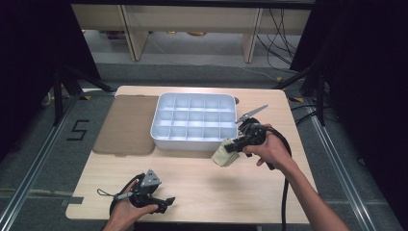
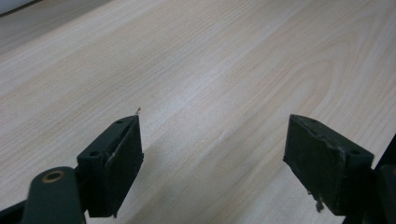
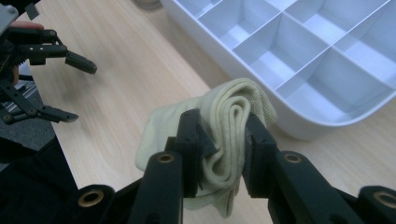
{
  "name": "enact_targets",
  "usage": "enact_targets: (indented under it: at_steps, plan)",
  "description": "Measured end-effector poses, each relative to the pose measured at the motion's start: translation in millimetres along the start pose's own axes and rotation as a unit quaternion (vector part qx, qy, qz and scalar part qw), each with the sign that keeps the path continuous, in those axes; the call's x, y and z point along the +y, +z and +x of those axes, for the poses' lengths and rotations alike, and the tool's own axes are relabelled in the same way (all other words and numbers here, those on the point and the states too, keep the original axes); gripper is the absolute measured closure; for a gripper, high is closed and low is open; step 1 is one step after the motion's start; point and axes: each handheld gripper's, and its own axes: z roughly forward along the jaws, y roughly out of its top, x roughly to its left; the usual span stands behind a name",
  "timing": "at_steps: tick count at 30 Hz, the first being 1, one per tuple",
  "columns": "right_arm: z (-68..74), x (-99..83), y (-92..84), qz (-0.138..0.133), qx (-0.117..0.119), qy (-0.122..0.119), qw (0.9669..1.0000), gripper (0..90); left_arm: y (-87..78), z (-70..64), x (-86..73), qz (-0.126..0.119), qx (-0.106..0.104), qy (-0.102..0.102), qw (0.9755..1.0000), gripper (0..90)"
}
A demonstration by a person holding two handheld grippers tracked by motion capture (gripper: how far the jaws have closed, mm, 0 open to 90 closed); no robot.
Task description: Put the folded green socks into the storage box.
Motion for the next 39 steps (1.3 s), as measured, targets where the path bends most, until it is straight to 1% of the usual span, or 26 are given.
enact_targets:
  at_steps: [1,2,3,4,6,9,10,12,13,14,15,16,18,19,20,21,22,24,27,28,29,30,34,35,36,39]
  plan:
    - [-1.8,4.9,-4.1,0.0,0.01,-0.006,0.9999,72.7,-0.3,0.1,0.1,0.0,0.0,0.001,1.0,17.9]
    - [-1.9,7.2,-5.6,0.004,0.006,-0.004,1.0,72.7,-0.4,0.2,0.1,0.0,-0.001,0.001,1.0,17.7]
    - [-3.3,9.9,-6.1,0.004,0.01,-0.009,0.9999,72.6,-0.4,0.3,0.1,0.0,-0.002,0.001,1.0,17.7]
    - [-5.5,13.3,-6.3,0.003,0.002,-0.009,1.0,72.7,-0.4,0.3,0.2,0.0,-0.001,0.001,1.0,17.7]
    - [-6.4,16.8,-6.7,0.009,0.004,-0.001,1.0,72.6,-0.5,0.1,0.1,-0.002,-0.003,0.0,1.0,17.7]
    - [-9.7,20.3,-5.9,0.008,0.0,-0.005,1.0,72.6,-0.8,-0.1,0.2,0.001,-0.009,0.002,1.0,17.7]
    - [-10.7,22.2,-5.2,0.007,-0.001,-0.003,1.0,72.7,-0.6,-0.1,0.2,0.002,-0.005,0.002,1.0,17.7]
    - [-12.8,26.2,-4.5,0.011,-0.002,0.001,0.9999,72.7,-1.0,-1.3,0.3,0.001,-0.009,-0.002,1.0,17.7]
    - [-15.0,28.3,-3.9,0.01,-0.008,-0.004,0.9999,72.6,-0.7,-1.5,0.1,0.0,-0.01,-0.006,0.9999,17.7]
    - [-15.5,30.4,-3.5,0.014,-0.005,0.002,0.9999,72.6,-0.9,-1.0,0.4,-0.001,-0.008,-0.001,1.0,17.7]
    - [-18.9,32.6,-2.7,0.012,-0.008,-0.001,0.9999,72.6,-1.1,-0.2,0.4,0.001,-0.002,0.002,1.0,17.7]
    - [-20.7,34.8,-2.6,0.014,-0.015,0.004,0.9998,72.6,-1.1,-0.1,0.3,0.002,-0.003,0.002,1.0,17.8]
    - [-25.0,38.8,-1.2,0.013,-0.019,0.0,0.9997,72.6,-0.7,0.0,0.3,0.003,-0.005,0.005,1.0,17.7]
    - [-27.1,40.8,-0.9,0.015,-0.022,0.002,0.9997,72.6,-0.3,-1.1,0.0,0.003,-0.012,-0.003,0.9999,17.7]
    - [-30.0,42.7,0.3,0.009,-0.025,-0.006,0.9996,72.6,0.1,-1.7,0.0,0.001,-0.011,-0.006,0.9999,17.7]
    - [-30.7,44.6,-0.3,0.012,-0.029,0.004,0.9995,72.6,-0.5,-1.4,0.4,0.001,-0.008,0.003,1.0,17.8]
    - [-32.9,46.6,0.0,0.008,-0.029,0.001,0.9995,72.6,-0.5,-1.9,0.3,0.001,-0.008,0.001,1.0,17.8]
    - [-38.4,51.2,-0.2,0.008,-0.038,0.01,0.9992,72.6,0.1,-2.2,0.0,0.004,-0.008,0.004,1.0,17.9]
    - [-43.7,53.2,1.4,0.006,-0.048,0.005,0.9988,72.6,0.8,-2.9,-0.2,0.005,-0.006,-0.001,1.0,18.0]
    - [-47.0,54.6,2.5,0.008,-0.05,0.007,0.9987,72.7,0.1,-2.6,0.2,0.003,-0.011,0.007,0.9999,18.2]
    - [-47.0,54.6,2.5,0.008,-0.05,0.007,0.9987,72.7,0.1,-2.6,0.2,0.003,-0.011,0.007,0.9999,18.2]
    - [-50.9,55.9,4.2,0.008,-0.058,0.005,0.9983,72.6,0.4,-3.3,0.0,0.003,-0.011,-0.002,0.9999,18.2]
    - [-54.7,57.8,6.9,0.011,-0.068,0.009,0.9976,72.6,0.8,-3.1,-0.1,0.005,-0.011,0.0,0.9999,18.3]
    - [-56.0,58.4,8.2,0.013,-0.07,0.006,0.9974,72.6,0.1,-2.3,0.3,0.008,-0.013,0.009,0.9998,18.4]
    - [-55.9,59.1,9.5,0.016,-0.072,0.011,0.9972,72.6,0.4,-2.9,0.2,0.005,-0.012,0.007,0.9999,18.4]
    - [-56.8,61.5,13.8,0.022,-0.075,0.009,0.9969,72.7,0.6,-2.7,0.1,0.007,-0.008,0.008,0.9999,18.4]
